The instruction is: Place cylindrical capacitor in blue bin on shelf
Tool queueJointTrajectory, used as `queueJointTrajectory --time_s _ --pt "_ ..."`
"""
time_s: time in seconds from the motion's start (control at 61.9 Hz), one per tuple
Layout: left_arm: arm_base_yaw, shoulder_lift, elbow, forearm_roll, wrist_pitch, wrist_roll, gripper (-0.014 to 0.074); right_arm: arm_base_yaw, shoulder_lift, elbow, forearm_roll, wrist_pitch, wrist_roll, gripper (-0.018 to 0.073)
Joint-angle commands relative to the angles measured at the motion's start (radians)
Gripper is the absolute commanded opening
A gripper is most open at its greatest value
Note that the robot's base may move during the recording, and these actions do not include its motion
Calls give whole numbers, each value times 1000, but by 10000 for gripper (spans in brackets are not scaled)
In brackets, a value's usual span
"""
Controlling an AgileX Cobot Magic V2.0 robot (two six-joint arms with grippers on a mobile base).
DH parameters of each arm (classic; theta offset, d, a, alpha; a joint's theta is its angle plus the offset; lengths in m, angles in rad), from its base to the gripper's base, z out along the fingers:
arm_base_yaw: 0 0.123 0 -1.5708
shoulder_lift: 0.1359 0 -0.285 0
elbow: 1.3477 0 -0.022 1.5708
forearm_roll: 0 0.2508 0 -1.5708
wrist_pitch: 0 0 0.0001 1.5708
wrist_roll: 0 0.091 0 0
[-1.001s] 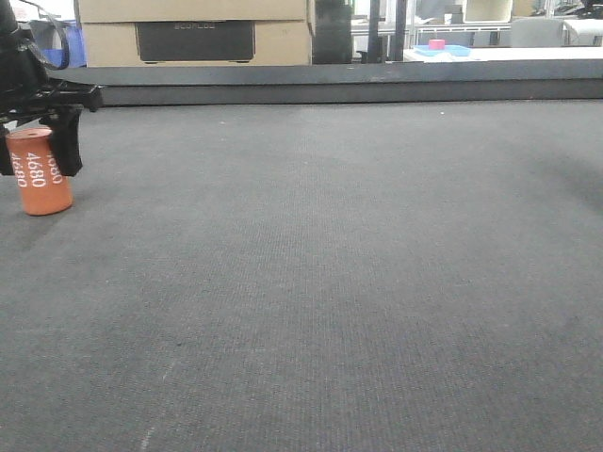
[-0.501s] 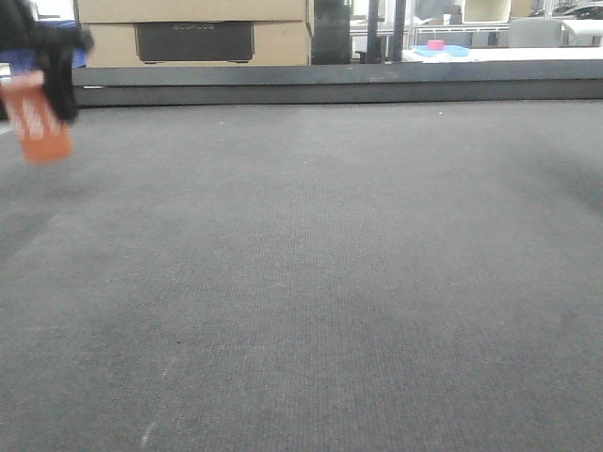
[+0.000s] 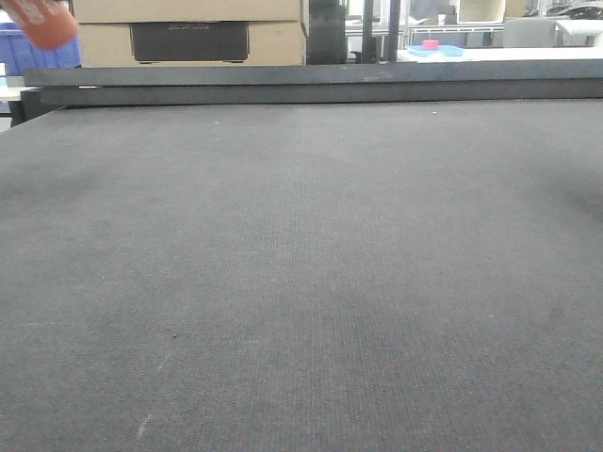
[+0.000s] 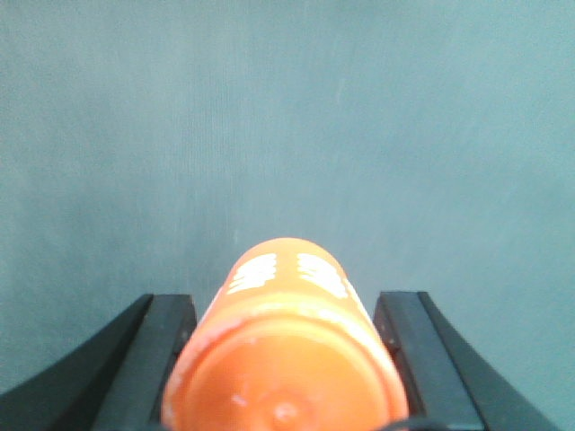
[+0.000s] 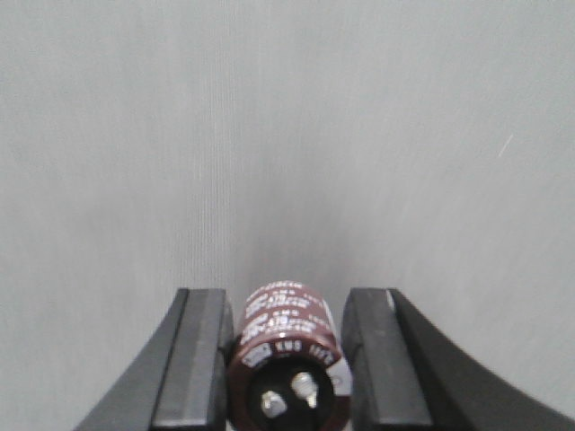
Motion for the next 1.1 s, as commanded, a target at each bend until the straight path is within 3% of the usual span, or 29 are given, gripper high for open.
queueJointTrajectory --time_s 0.0,0.339,0.711,1.082 --pt "-6 -111 118 -12 -153 -2 -111 3 -71 63 -4 -116 -4 -165" --pt "-6 -512 466 -19 -380 -2 -111 86 -343 263 -17 -277 -4 -165" --pt "-6 -874 582 -19 -303 -2 -111 88 -606 301 -17 -171 -4 -165" --pt "-6 -987 582 -19 -312 -2 -111 88 -792 301 -17 -166 -4 -165"
